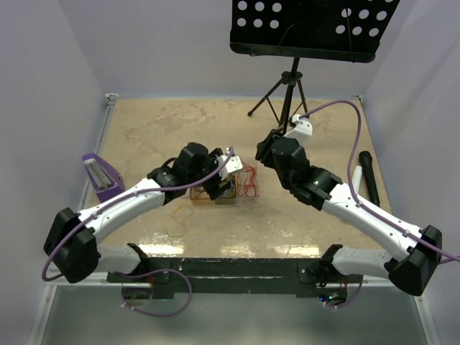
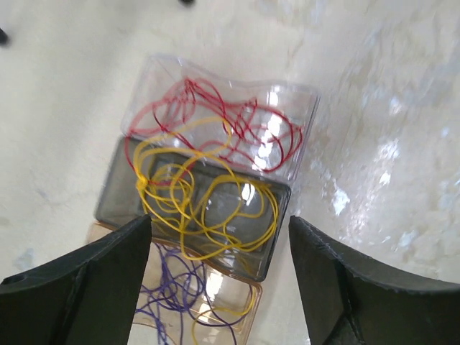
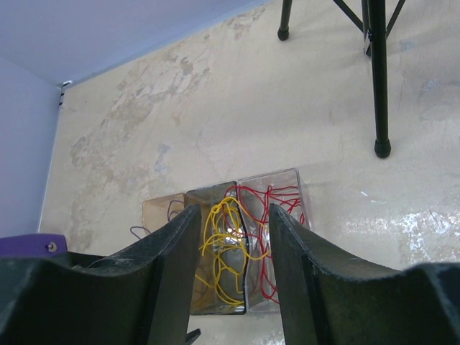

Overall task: Untangle the cables
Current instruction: Place the cable in the bin, then pick up the cable at the center of the board.

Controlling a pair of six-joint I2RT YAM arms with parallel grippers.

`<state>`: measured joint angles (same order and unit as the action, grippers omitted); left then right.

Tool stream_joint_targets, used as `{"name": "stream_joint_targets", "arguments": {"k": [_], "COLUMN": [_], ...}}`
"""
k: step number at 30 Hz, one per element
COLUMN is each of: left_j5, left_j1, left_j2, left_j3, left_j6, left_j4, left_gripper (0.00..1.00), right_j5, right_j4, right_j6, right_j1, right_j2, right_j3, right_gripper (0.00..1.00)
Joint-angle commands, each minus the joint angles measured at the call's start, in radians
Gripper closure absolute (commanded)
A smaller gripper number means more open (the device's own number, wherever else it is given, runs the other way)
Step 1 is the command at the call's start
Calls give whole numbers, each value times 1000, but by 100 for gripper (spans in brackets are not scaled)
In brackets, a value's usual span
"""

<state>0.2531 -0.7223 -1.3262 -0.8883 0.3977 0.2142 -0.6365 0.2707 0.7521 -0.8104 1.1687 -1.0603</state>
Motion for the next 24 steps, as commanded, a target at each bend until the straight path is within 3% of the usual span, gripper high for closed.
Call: {"name": "stream_joint_targets", "arguments": {"k": [1,3,6,11,16,20,24], "left_j5": [69,112,213,375,529,526,517], "left_j1": [30,88,260,633,940,998,1002], "left_j2": [114,154,212,249,136,119,166], "left_j3": [-162,-214,-291,-301,-316,-299,-252], "left_j6": [-86,-91,-106,-82,-122,-93,-76], "left_j4": [131,187,249,272,315,323,315], "left_gripper": [17,15,1,0,0,0,0], "right_j5": [-2,43,84,32,67,126,139], "right_j4": [-5,-7,-36,-62,-123,-195,-231], "right_j6": [-23,-40,-48,-5,-5,-13,-26], "right_j1": [4,2,-53,-283,-491,-582,-587], "right_j2": [-37,-35,-17,116,313,472,624], "right_j3": [-49,-50,-26,-44,-116,-159,-233], "right_gripper": [52,52,50,46,36,27,21]}}
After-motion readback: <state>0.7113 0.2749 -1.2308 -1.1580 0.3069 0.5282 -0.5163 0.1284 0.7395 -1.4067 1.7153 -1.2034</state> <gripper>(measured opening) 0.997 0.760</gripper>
